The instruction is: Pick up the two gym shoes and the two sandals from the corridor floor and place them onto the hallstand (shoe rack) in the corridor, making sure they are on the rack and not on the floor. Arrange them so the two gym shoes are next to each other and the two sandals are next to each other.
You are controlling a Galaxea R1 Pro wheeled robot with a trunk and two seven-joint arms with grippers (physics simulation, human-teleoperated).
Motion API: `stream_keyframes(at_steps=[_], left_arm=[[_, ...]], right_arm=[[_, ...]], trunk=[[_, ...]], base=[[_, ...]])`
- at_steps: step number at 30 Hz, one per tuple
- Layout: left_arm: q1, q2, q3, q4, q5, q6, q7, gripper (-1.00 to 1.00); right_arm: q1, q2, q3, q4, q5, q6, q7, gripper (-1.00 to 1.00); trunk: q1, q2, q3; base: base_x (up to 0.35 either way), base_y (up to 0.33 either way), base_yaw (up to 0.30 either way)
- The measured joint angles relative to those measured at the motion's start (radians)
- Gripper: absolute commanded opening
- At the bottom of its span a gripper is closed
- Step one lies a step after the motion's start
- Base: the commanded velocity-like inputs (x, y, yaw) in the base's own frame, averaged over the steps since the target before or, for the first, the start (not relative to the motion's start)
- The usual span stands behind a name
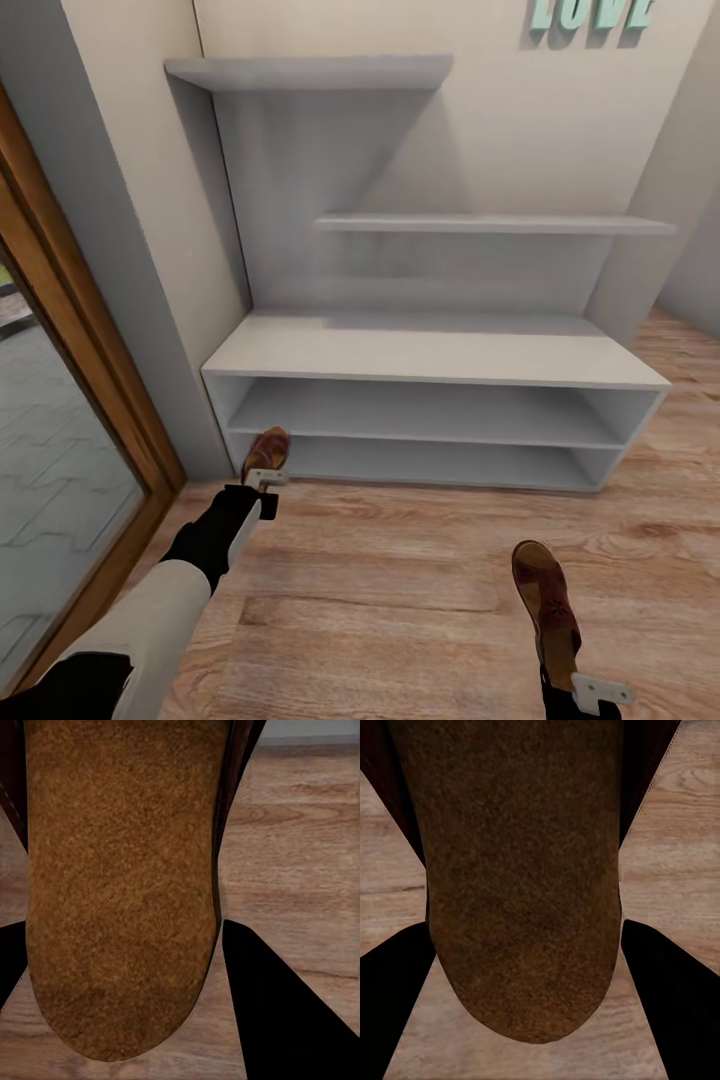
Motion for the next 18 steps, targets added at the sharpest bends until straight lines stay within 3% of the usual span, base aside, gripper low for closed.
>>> stream_keyframes(at_steps=[7,18], left_arm=[[0.001,-0.001,-0.025,-0.001,0.001,-0.001,0.003,-1.00],[0.006,0.002,-0.034,-0.009,-0.001,-0.001,0.004,-1.00]], right_arm=[[0.000,0.001,-0.001,0.000,0.000,0.000,-0.001,-1.00],[0.000,0.001,0.000,0.000,0.000,0.000,-0.002,-1.00]], trunk=[[0.000,0.000,0.000],[0.000,0.000,-0.004]], base=[[0.159,0.000,-0.009],[0.046,0.000,-0.134]])
